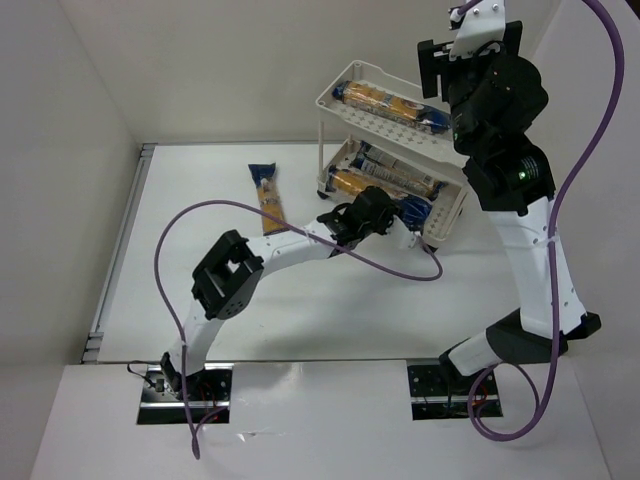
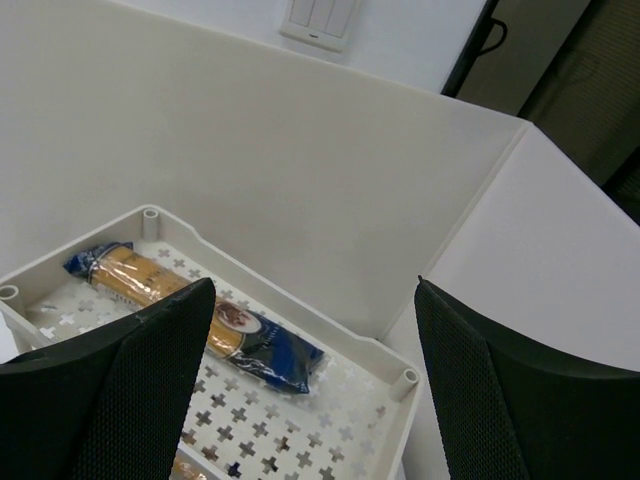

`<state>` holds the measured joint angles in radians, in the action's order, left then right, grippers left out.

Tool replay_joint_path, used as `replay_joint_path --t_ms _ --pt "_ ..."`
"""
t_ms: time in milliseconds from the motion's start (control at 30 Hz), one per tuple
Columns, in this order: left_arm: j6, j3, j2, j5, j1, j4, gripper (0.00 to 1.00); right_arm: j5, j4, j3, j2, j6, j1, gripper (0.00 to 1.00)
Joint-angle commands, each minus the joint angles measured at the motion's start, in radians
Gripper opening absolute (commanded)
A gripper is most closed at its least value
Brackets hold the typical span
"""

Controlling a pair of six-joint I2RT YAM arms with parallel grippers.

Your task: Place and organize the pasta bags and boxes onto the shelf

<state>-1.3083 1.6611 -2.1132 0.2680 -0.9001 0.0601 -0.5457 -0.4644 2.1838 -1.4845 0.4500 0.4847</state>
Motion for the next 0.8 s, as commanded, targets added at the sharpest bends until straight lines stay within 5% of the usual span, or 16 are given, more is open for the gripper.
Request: replay_joint_path --t_ms 0,367,500,767 --pt "-0.103 0.175 -0.031 -0.074 0.004 0.182 0.01 -0.022 0.041 -0.031 0.052 0.027 0.005 0.85" --pt "-0.106 0.561 -0.281 -0.147 0.067 0.032 0.20 -0.052 0.061 -0.079 0.072 0.087 0.005 0.85" --pt "-0.115 0.571 -0.294 -0.147 0.079 -0.005 0.48 -0.053 0.061 -0.079 0.072 0.096 0.005 0.85" --pt "-0.092 0.431 -0.214 -0.147 0.099 0.004 0.71 -0.043 0.061 -0.065 0.043 0.096 0.005 0.85"
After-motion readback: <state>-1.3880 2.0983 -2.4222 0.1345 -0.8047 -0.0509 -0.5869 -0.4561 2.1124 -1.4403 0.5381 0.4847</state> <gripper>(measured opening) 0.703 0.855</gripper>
